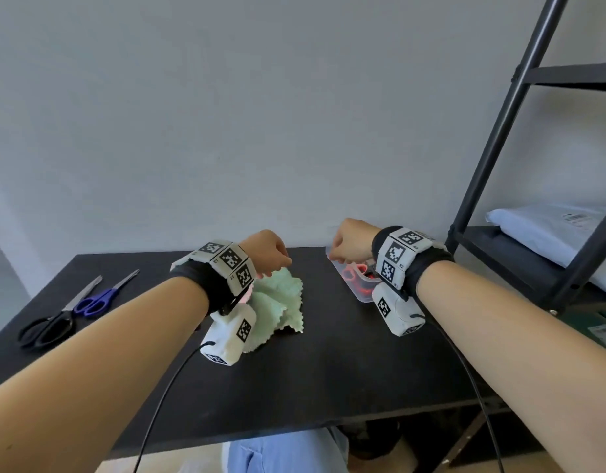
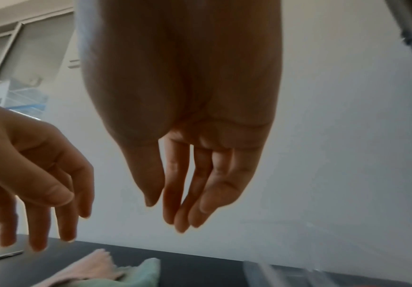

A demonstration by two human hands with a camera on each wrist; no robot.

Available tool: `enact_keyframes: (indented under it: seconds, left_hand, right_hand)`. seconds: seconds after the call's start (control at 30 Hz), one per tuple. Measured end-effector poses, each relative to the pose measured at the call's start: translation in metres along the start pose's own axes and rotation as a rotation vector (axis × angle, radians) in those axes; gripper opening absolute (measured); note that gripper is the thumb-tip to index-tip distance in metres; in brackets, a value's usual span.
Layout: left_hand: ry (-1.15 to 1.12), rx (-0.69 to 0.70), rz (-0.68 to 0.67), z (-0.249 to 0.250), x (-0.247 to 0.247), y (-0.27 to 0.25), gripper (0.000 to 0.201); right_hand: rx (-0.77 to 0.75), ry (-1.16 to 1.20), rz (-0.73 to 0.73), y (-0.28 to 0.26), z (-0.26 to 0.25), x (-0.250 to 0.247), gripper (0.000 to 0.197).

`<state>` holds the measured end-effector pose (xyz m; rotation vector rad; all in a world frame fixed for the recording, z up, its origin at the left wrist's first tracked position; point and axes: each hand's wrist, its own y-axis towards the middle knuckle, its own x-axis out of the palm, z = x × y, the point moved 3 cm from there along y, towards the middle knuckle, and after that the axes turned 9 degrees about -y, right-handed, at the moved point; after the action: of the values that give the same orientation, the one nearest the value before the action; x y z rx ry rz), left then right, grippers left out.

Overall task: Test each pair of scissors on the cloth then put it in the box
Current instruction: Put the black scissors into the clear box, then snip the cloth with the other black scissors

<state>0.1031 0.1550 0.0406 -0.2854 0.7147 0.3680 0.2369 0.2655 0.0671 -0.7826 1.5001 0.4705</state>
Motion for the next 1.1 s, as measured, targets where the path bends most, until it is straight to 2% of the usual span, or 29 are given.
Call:
enact_keyframes:
  seconds: [0.27, 0.57, 0.87, 1.1]
  left_hand:
    - [0.019, -0.114, 0.126, -0.068, -0.077, -0.053, 0.023]
    - [0.022, -0.235, 0.244, -0.151, -0.148, -0.102, 0.015]
    - [-0.020, -0.371, 0.303, -0.230, -0.168, -0.126, 0.017]
    - [0.066, -0.486, 0.309, -0.275, -0.169, -0.124, 0.021]
  right_hand:
    - [-0.186, 0.022, -0.051, 0.017, -0.112, 0.020, 0.021]
    - [-0.343, 0.008, -0.100, 0.029, -0.223, 0.041, 0.019]
    - [-0.414, -0.022, -0.169, 0.055, -0.296, 0.079, 0.021]
    - [-0.442, 0.064, -0.207, 0.078, -0.333, 0.109, 0.018]
